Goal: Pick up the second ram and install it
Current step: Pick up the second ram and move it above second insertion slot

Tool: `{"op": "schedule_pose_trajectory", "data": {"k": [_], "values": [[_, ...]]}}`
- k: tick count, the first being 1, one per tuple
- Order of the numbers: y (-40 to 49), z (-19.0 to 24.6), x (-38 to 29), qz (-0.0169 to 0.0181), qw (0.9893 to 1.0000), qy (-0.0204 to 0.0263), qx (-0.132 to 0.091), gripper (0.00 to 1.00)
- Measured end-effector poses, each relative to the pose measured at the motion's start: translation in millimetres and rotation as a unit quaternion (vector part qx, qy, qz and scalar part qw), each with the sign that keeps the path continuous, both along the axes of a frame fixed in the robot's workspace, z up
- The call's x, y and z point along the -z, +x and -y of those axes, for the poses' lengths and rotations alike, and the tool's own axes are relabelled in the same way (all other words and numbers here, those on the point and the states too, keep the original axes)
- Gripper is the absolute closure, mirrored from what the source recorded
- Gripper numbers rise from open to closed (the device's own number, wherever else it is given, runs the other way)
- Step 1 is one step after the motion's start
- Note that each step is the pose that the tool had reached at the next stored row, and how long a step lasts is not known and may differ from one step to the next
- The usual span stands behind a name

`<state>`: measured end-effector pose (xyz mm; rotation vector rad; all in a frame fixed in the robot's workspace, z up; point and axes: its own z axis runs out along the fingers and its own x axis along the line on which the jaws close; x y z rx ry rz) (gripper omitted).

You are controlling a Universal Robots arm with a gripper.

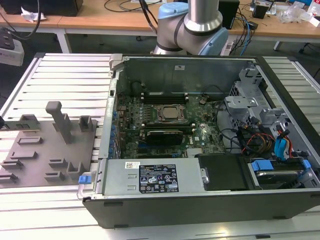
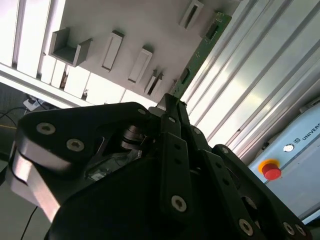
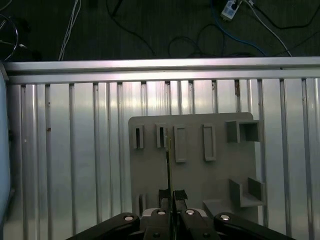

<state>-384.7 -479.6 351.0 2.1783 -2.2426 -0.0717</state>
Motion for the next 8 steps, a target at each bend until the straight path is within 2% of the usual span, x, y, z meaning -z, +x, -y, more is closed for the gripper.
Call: {"op": "schedule_pose_trajectory", "data": {"k": [5,8], "values": [[0.0,0.0,-13.5,0.0,1.0,0.0,0.0,0.87],[0.0,0.0,-18.7,0.0,1.0,0.0,0.0,0.87]]}}
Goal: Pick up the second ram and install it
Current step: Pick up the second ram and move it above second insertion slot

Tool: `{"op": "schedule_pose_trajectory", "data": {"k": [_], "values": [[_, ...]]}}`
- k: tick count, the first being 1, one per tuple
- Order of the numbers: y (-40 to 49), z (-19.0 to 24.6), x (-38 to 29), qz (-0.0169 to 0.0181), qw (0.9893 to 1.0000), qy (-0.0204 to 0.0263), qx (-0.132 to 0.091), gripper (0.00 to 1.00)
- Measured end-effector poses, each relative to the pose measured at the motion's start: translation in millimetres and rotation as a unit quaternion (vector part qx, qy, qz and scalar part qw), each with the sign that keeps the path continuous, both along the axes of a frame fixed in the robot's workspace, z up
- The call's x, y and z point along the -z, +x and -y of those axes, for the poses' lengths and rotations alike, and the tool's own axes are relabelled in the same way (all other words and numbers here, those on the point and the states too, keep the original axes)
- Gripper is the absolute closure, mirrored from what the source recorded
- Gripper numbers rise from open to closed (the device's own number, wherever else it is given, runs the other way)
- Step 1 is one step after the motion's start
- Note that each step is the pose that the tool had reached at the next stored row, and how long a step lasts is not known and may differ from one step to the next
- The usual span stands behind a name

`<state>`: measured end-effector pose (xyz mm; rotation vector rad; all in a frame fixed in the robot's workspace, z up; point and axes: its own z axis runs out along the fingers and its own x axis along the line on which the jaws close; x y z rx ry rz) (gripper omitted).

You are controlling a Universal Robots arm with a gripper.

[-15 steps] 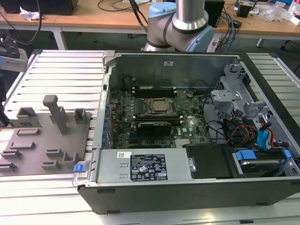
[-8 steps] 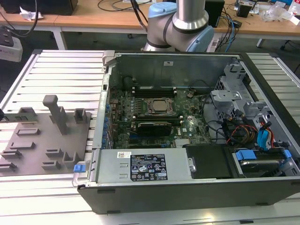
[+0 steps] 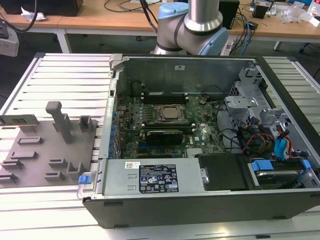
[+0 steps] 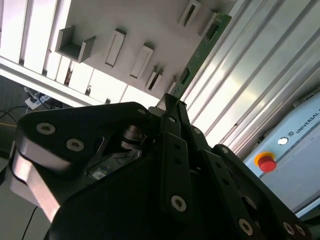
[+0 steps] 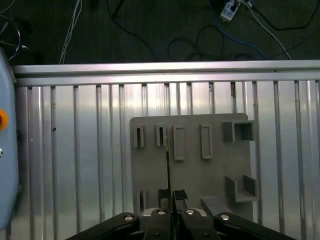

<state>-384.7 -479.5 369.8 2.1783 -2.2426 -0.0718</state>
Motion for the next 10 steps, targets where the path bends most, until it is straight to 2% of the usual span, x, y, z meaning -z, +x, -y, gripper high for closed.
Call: {"op": "schedule_pose_trajectory", "data": {"k": [3,10], "values": [[0.0,0.0,-9.6,0.0,1.0,0.0,0.0,0.87],[0.0,-0.1,-22.5,0.0,1.0,0.0,0.0,0.87]]}}
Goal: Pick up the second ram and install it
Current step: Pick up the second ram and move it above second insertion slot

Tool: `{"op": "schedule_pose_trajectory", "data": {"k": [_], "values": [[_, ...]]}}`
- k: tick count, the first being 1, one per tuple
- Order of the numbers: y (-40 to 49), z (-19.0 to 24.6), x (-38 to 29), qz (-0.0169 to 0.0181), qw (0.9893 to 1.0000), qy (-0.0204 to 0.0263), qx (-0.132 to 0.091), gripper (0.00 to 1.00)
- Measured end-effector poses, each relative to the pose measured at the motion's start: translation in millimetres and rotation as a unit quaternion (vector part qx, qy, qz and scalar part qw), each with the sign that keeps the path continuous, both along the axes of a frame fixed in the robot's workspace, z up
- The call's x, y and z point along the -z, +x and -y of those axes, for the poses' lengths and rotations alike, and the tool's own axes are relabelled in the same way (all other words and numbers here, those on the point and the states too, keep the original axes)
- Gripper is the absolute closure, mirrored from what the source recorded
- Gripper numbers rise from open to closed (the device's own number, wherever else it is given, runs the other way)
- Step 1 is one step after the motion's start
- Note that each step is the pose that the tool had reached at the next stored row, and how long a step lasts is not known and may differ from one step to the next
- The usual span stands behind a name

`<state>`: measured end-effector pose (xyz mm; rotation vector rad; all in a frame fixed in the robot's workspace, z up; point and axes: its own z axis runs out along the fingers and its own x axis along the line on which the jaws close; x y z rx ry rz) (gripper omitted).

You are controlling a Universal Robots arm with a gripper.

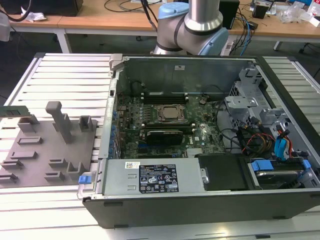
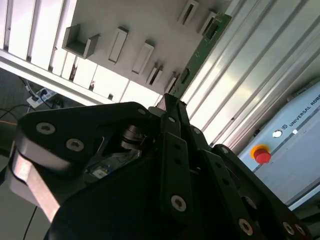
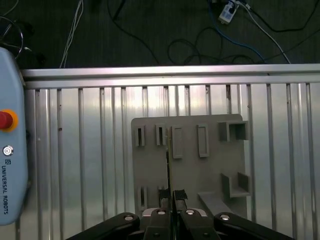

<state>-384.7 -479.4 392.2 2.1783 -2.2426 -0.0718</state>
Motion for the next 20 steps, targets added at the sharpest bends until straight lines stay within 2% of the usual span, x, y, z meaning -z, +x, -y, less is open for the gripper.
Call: {"op": "schedule_pose_trajectory", "data": {"k": [3,6,7,10,14,20], "values": [[0.0,-0.2,-5.2,0.0,1.0,0.0005,0.0,0.87],[0.0,-0.8,-15.3,0.0,1.0,0.0017,0.0,0.87],[0.0,-1.2,-19.1,0.0,1.0,0.002,0.0,0.87],[0.0,-3.9,-25.1,0.0001,1.0,0.0029,0.0,0.87],[0.0,-9.6,-30.9,0.0001,1.0,0.0052,0.0,0.87],[0.0,-10.2,-32.4,0.0,1.0,0.0053,0.0,0.87]]}}
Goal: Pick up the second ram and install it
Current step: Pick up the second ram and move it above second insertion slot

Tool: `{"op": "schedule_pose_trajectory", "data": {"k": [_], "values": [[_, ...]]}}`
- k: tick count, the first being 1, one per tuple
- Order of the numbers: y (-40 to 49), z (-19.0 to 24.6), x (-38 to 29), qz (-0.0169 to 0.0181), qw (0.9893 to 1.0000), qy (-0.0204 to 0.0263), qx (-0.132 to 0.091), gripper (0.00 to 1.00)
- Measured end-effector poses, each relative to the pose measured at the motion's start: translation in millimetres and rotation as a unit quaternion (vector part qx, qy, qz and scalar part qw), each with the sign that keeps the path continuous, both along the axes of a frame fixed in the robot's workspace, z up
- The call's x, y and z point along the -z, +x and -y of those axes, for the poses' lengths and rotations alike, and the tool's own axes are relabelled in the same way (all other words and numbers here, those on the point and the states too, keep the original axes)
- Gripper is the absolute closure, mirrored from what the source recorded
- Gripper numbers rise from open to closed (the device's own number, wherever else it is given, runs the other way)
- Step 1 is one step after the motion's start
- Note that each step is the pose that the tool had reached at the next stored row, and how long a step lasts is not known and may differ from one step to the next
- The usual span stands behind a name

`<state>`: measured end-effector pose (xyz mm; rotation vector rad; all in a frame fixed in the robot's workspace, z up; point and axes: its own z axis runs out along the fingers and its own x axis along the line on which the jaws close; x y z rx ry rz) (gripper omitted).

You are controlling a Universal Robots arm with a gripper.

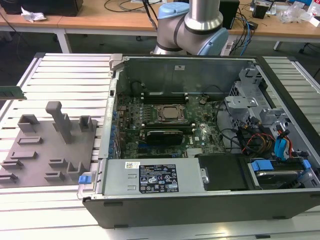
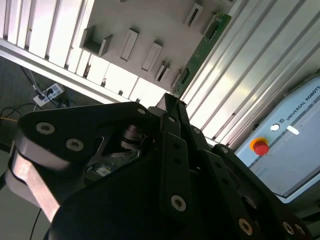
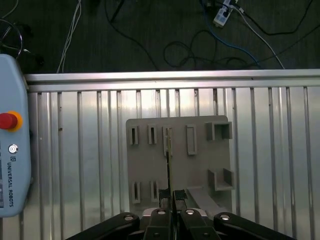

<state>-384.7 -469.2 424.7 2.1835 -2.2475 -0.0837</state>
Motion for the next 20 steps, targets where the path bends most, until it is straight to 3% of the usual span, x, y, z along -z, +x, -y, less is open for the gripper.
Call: {"op": "schedule_pose_trajectory", "data": {"k": [5,6,11,20], "values": [[11.5,0.0,-0.1,0.0,1.0,-0.0001,0.0,0.87],[19.9,-0.1,0.0,0.0,1.0,-0.0001,0.0,0.87],[31.5,-0.1,-0.1,-0.0001,1.0,-0.0001,0.0,0.87],[44.3,-0.1,0.0,0.0,1.0,-0.0001,0.0,0.87]]}}
